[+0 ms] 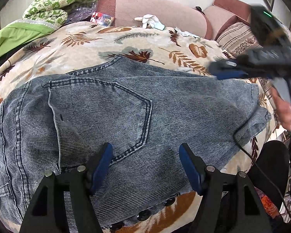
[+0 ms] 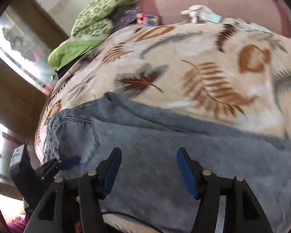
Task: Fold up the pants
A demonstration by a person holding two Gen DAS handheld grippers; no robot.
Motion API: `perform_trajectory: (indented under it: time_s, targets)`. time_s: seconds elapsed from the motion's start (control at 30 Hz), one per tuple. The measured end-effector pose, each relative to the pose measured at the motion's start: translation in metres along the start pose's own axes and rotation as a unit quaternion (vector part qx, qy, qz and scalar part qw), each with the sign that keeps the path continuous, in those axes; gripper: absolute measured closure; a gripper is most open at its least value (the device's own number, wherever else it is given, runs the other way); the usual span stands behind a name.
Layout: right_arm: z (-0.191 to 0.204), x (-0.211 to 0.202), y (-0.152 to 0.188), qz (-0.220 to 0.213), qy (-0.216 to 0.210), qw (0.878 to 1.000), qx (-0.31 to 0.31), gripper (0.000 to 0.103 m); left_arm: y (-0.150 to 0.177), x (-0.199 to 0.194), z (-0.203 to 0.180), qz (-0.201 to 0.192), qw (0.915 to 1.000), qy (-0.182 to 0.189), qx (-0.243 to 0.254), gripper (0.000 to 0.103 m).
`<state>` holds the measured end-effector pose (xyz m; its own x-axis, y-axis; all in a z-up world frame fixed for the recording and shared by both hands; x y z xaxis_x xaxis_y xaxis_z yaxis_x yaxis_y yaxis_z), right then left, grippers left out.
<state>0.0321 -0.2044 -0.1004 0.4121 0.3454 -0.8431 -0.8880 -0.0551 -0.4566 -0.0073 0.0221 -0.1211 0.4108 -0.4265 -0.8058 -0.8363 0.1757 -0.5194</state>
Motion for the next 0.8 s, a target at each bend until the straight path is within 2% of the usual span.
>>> perform_trajectory:
  time_s: [0.2,0.27,0.3,0.4,0.47,0.5,0.53,0.57,0.6,0.67,0.8]
  targets:
    - [0.012,0.056,-0.041,0.055,-0.011,0.998,-0.007,0.042,0.000,-0.001,0.001,0.001,1.0000,0.004,-0.003,0.031]
    - [0.009,0.070,-0.049,0.069,0.005,0.998,-0.007,0.042,-0.001,-0.001,0.003,0.002,0.9999,0.009,-0.008,0.031]
    - [0.009,0.076,-0.051,0.073,0.008,0.997,-0.010,0.042,-0.002,-0.001,0.004,0.003,0.9999,0.012,-0.010,0.031]
    - [0.008,0.093,-0.053,0.100,-0.019,0.995,-0.017,0.043,-0.003,-0.002,0.006,0.005,0.9997,0.017,-0.015,0.031]
    - [0.014,0.100,-0.052,0.120,-0.017,0.992,-0.037,0.045,-0.003,-0.002,0.006,0.006,0.9996,0.020,-0.017,0.031]
    - [0.018,0.100,-0.052,0.123,-0.011,0.991,-0.054,0.049,-0.003,-0.001,0.007,0.007,0.9996,0.021,-0.018,0.031]
    - [0.023,0.100,-0.052,0.128,-0.009,0.989,-0.067,0.067,-0.003,-0.001,0.006,0.007,0.9996,0.021,-0.018,0.031]
    - [0.028,0.100,-0.052,0.135,0.000,0.988,-0.081,0.077,-0.004,-0.001,0.007,0.008,0.9996,0.021,-0.018,0.031]
    - [0.032,0.100,-0.051,0.141,0.017,0.985,-0.098,0.079,-0.004,0.000,0.007,0.008,0.9995,0.022,-0.019,0.031]
    - [0.043,0.102,-0.049,0.150,0.056,0.977,-0.142,0.090,-0.004,0.000,0.006,0.009,0.9995,0.024,-0.020,0.031]
    - [0.046,0.103,-0.058,0.136,0.115,0.971,-0.162,0.098,-0.005,0.001,0.005,0.010,0.9994,0.026,-0.022,0.031]
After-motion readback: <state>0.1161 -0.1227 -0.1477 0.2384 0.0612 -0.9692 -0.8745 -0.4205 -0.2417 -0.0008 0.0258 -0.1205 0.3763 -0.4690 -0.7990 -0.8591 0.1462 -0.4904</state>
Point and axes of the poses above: each gripper's, at about its wrist camera, not at the fingertips, and x roughly the way its jaws point, z to its left, y to its underside, the point moved 3 cm from there along x, roughly the way its jaws point, and after that the axes turned 11 degrees about -x, right-handed, at the moved point
